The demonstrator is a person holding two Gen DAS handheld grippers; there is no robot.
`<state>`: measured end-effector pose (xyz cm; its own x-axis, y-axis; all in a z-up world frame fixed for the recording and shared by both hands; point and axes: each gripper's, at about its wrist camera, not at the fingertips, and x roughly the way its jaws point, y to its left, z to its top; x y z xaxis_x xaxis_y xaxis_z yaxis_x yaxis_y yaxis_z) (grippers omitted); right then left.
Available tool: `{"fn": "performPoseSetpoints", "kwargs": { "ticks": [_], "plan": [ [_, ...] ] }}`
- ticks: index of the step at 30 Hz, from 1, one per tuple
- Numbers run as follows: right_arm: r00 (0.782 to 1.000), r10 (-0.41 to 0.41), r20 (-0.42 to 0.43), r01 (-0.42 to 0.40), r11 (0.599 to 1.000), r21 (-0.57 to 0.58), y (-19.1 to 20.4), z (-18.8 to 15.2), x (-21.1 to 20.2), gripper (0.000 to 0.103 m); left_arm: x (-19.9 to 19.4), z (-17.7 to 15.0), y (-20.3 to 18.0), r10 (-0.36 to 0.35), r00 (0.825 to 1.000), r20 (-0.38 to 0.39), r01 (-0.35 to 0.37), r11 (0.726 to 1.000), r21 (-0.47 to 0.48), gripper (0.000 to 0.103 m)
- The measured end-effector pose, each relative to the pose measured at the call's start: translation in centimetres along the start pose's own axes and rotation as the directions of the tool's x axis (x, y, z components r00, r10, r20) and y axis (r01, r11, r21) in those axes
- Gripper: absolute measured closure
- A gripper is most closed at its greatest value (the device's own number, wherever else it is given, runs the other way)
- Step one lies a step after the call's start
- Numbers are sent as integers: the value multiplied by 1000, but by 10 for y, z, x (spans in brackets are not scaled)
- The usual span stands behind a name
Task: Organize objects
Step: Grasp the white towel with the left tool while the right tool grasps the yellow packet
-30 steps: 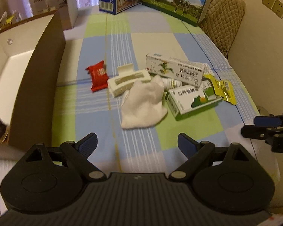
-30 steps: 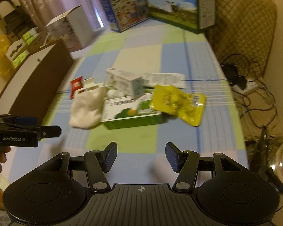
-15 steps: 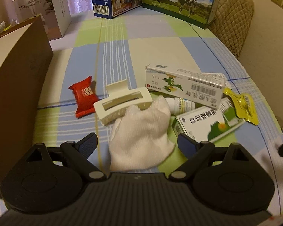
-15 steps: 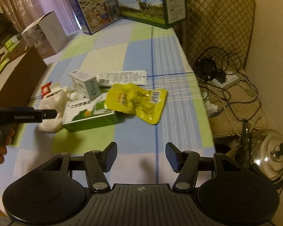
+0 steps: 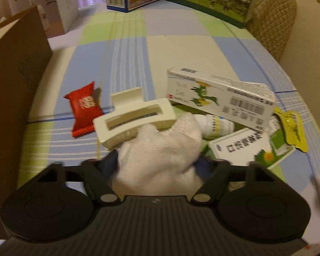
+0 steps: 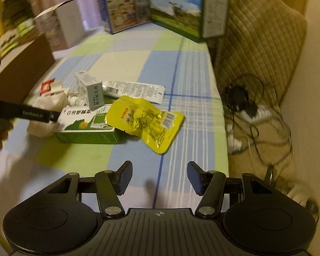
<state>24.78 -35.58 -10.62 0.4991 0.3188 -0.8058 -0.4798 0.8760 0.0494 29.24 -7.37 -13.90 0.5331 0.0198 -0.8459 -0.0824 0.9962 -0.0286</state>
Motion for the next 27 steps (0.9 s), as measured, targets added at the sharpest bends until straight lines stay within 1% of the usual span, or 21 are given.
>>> {"fn": "performPoseSetpoints", "kwargs": {
  "ticks": [2, 4, 7, 9, 15, 16, 22, 24, 26, 27],
  "plan": [
    [1000, -9, 12, 10, 998, -66, 4, 1, 5, 49, -5, -2, -2, -1, 1000, 17, 1, 1000, 18, 55],
    [1000, -14, 22, 17, 992, -129, 8, 2, 12, 49, -11, -5, -2, -1, 1000, 30, 0, 1000, 27, 60],
    [999, -12, 37, 20, 974, -225, 17, 4, 24, 49, -17, -11, 5, 7, 1000, 18, -7, 1000, -1, 61],
    [999, -11, 43, 23, 955, -295, 24, 4, 34, 49, -22, -17, 13, 11, 1000, 11, -11, 1000, -22, 61],
    [998, -16, 63, 44, 880, -473, 39, 3, 62, 49, -39, -36, 37, 36, 999, -11, -37, 994, -105, 61],
    [997, -9, 83, 49, 870, -491, 40, 3, 65, 49, -41, -38, 39, 39, 999, -12, -40, 992, -116, 61],
    [993, 46, 111, 26, 823, -568, 38, 16, 82, 49, -48, -44, 43, 56, 998, -17, -57, 989, -137, 60],
    [993, 72, 99, -2, 815, -579, 34, 23, 86, 49, -48, -44, 43, 60, 998, -19, -62, 988, -141, 60],
    [990, 115, 76, -50, 813, -580, 29, 28, 89, 49, -48, -45, 43, 62, 998, -20, -64, 987, -145, 60],
    [989, 132, 62, -73, 816, -574, 27, 32, 91, 56, -49, -45, 44, 62, 998, -21, -64, 987, -148, 60]
  ]
}}
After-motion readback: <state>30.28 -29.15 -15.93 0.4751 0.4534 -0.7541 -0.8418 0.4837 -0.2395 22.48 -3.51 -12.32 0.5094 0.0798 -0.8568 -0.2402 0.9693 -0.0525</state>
